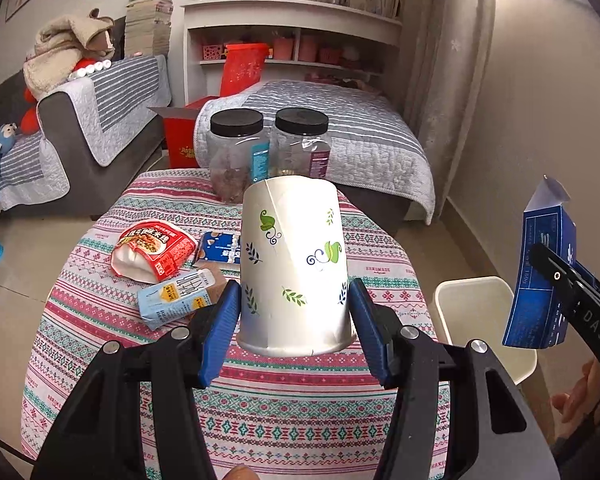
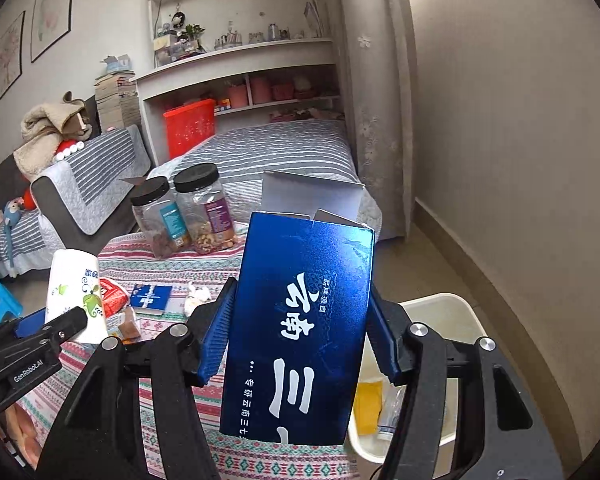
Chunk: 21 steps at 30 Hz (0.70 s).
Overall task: Collect trash
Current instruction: 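Carry the blue box to the white wastebasket and open the right tool, then carry the paper cup over the wastebasket and open the left tool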
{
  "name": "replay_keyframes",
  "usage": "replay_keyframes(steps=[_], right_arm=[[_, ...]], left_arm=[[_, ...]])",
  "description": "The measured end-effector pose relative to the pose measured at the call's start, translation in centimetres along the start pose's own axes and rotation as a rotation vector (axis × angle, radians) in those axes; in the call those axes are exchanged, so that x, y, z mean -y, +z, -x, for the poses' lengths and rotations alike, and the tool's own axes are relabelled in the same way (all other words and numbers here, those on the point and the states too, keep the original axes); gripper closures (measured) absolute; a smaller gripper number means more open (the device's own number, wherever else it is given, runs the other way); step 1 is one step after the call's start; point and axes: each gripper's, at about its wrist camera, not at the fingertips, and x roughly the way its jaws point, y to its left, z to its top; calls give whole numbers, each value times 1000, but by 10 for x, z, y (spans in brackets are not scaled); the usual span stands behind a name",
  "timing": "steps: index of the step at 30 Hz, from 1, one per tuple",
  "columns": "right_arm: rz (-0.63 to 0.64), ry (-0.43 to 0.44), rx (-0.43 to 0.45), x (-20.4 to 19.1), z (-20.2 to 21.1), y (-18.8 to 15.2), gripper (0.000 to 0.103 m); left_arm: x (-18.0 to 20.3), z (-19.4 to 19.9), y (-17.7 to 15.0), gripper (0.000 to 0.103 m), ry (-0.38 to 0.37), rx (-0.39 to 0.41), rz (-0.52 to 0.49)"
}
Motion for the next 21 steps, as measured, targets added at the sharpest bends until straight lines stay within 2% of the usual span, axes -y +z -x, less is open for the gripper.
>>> replay_keyframes(steps=[7, 14, 15, 17, 21], right_arm=[[-31, -94, -32, 48, -3, -9, 46], [-139, -149, -94, 99, -9, -16, 43], [-159, -148, -100, 102, -9, -16, 41], [-197, -155, -97, 113, -6, -15, 29], [-227, -192, -79, 125, -1, -12, 22]], left_arm=[[42, -11, -7, 48, -43, -15, -50], [89, -21, -16, 48, -101, -39, -100], [95, -23, -18, 48, -108, -45, -107], [108, -25, -20, 48, -115, -48, -129], [128, -31, -25, 47, -132, -61, -139]])
